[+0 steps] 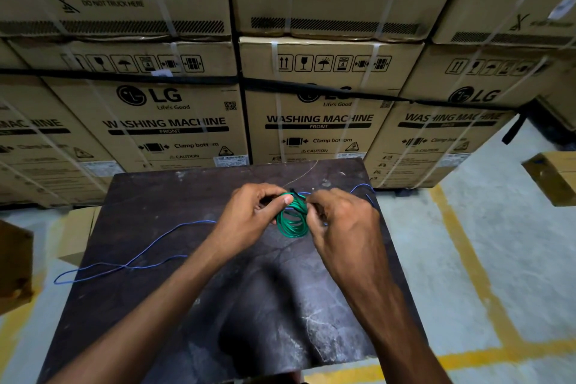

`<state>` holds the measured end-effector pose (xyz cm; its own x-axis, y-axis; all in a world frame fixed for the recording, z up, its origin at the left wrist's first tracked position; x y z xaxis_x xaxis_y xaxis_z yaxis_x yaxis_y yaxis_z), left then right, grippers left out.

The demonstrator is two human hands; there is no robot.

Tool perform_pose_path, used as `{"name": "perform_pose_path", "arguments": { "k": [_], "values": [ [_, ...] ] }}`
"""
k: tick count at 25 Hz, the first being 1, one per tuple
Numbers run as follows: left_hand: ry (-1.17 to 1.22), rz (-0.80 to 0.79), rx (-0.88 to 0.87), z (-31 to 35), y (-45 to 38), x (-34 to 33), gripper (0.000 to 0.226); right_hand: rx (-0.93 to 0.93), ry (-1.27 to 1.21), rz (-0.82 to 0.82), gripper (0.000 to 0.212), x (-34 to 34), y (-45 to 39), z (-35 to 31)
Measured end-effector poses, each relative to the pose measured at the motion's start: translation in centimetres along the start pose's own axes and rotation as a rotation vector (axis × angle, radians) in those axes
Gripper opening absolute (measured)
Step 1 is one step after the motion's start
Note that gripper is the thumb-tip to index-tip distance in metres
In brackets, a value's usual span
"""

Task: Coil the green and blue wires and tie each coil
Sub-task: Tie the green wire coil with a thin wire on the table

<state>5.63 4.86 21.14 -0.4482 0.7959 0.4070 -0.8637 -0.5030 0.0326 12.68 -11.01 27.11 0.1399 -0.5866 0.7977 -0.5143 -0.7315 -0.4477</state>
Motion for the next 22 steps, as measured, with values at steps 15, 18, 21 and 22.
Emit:
{"name": "perform_pose_path", "arguments": {
  "k": [15, 18, 21, 22],
  "values": [
    [-0.172, 0.011, -0.109, 0.3, 0.4, 0.1, 0.022, 0.002, -0.074, -0.018, 0.009, -0.9, -0.3, 1.1],
    [-0.209, -0.020, -0.146, 0.4, 0.7, -0.1, 0.021, -0.038, -0.115, -0.025, 0.008, -1.6, -0.7, 1.6],
    [-0.218, -0.029, -0.163, 0.3, 0.9, 0.0, 0.019, -0.139, -0.261, -0.058, 0.007, -2.0, -0.9, 2.2],
    [-0.222, -0.031, -0.167, 0.2, 1.0, 0.1, 0.017, -0.188, -0.326, -0.078, 0.007, -2.1, -0.9, 2.5]
  ]
}}
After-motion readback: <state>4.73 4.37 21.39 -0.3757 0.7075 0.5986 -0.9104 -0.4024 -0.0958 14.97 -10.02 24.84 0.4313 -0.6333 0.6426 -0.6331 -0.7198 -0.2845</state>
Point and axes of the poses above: each hand's wrist, its own y-axis away from the middle knuckle, its own x-axis out of the back of the hand, z = x × y, the point moved 3 cm from there along -y, towards the middle knuckle, and after that the axes turned 7 degrees about x, right-handed, at the moved point
